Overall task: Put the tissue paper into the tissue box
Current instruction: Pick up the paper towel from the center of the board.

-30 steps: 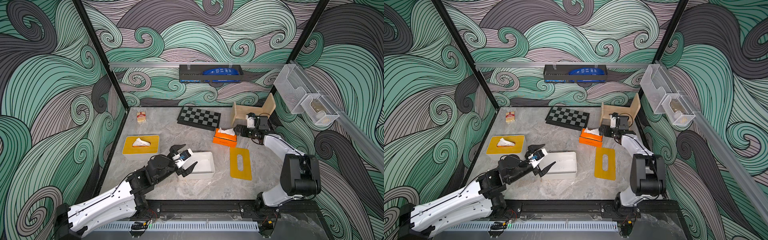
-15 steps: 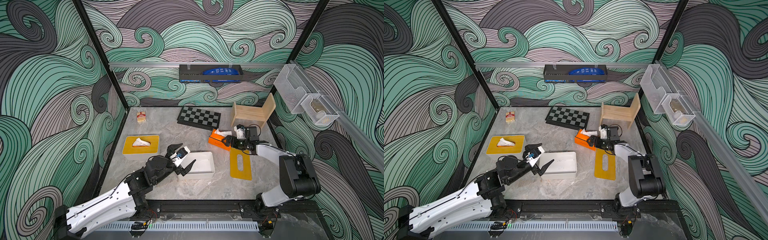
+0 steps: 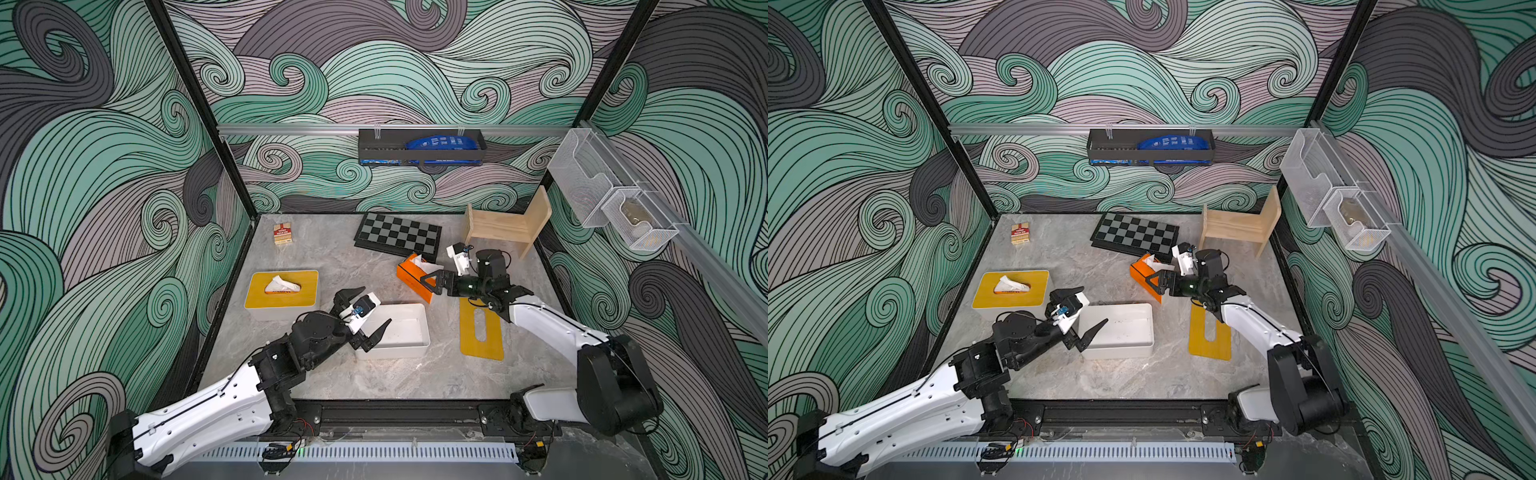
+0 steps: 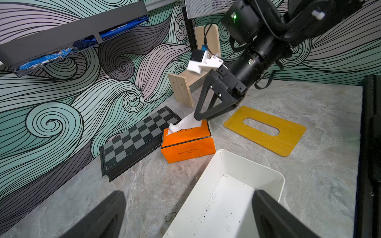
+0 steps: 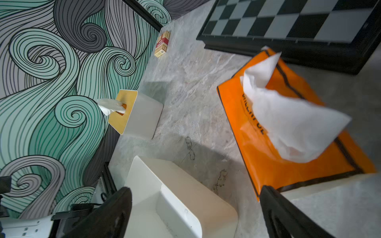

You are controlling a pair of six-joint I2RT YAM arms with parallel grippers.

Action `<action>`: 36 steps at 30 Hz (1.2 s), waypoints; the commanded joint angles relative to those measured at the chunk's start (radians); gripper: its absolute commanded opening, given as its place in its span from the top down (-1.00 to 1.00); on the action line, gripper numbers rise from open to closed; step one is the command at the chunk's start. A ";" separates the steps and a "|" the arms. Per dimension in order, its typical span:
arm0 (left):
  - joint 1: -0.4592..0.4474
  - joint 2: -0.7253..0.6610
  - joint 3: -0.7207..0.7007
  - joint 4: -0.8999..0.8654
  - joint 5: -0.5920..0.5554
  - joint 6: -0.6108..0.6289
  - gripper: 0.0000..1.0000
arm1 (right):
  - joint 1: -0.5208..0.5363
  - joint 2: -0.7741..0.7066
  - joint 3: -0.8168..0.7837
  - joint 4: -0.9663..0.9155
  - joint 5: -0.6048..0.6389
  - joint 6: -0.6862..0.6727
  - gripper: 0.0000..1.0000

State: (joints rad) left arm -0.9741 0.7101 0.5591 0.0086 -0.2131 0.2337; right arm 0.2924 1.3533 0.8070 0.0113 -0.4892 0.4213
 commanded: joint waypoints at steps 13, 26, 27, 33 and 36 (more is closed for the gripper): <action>-0.005 -0.031 0.034 -0.035 -0.010 -0.077 -0.97 | 0.011 0.148 0.272 -0.259 0.354 -0.584 -1.00; -0.002 -0.004 0.040 -0.033 0.037 -0.079 -0.97 | 0.010 0.297 0.378 -0.396 0.293 -0.629 -1.00; -0.002 -0.001 0.039 -0.033 0.044 -0.075 -0.97 | 0.010 0.309 0.386 -0.401 0.283 -0.631 -1.00; 0.001 0.008 0.041 -0.038 0.050 -0.073 -0.97 | 0.010 0.383 0.428 -0.438 0.252 -0.638 -1.00; 0.002 0.011 0.041 -0.039 0.054 -0.071 -0.97 | 0.011 0.416 0.446 -0.452 0.251 -0.644 -1.00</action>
State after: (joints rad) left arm -0.9741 0.7166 0.5606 -0.0162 -0.1745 0.1673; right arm 0.2981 1.7477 1.2282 -0.4030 -0.2085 -0.2062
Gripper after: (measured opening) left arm 0.987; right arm 0.999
